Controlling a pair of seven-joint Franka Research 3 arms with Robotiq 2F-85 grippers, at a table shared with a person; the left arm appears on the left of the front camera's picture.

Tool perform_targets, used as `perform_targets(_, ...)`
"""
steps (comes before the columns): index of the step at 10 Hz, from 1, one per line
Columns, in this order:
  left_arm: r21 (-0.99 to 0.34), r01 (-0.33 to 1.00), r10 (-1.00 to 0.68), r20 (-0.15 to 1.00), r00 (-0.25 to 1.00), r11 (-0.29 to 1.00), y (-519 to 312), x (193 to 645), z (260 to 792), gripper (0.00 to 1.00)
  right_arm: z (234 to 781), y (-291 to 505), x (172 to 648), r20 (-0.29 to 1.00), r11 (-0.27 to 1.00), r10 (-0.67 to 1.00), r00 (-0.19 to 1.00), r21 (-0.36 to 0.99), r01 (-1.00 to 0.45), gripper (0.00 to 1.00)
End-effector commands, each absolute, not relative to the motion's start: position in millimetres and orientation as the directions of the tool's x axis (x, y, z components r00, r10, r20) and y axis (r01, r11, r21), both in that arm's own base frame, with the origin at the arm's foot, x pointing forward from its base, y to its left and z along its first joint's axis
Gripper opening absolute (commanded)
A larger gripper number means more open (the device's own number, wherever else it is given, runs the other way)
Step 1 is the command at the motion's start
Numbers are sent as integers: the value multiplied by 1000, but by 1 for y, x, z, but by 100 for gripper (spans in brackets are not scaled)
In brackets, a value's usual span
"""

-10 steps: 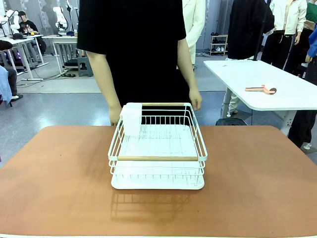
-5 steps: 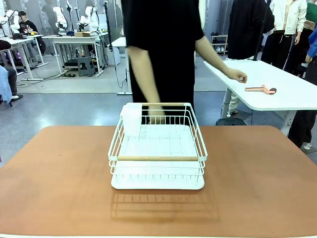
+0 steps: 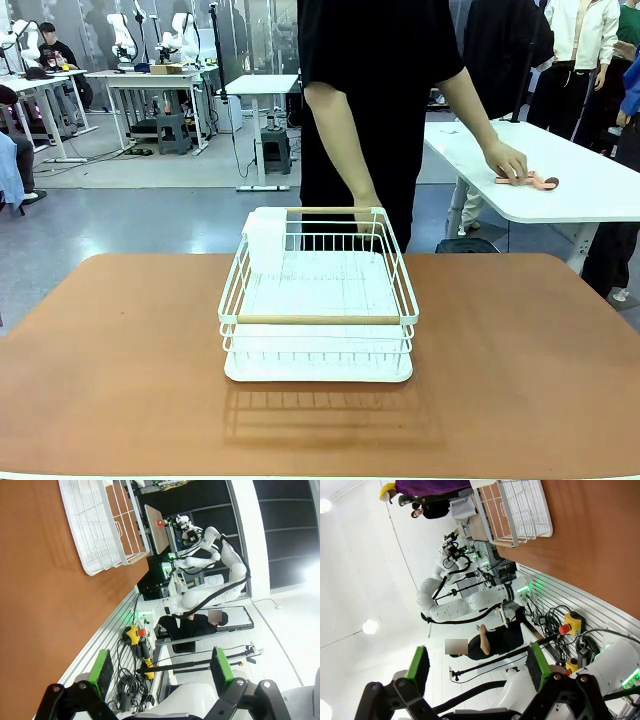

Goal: Clean the table.
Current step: Pick up the Lint Roller when the human hands it over.

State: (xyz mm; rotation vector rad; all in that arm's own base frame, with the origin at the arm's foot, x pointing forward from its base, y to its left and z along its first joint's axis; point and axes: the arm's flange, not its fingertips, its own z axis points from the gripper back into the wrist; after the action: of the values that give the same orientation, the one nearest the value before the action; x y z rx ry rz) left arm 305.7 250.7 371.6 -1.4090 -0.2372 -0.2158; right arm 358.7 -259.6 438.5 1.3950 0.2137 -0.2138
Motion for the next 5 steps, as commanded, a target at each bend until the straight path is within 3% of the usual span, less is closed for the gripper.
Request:
perform_targets(1,-945,288,0,291,957,156,254,304,371,100,443,-259,359,-281,152,-32,959,947,282,100)
perform_targets(5,-945,288,0,291,957,156,254,304,371,100,443,-259,359,-281,152,-32,959,947,282,100)
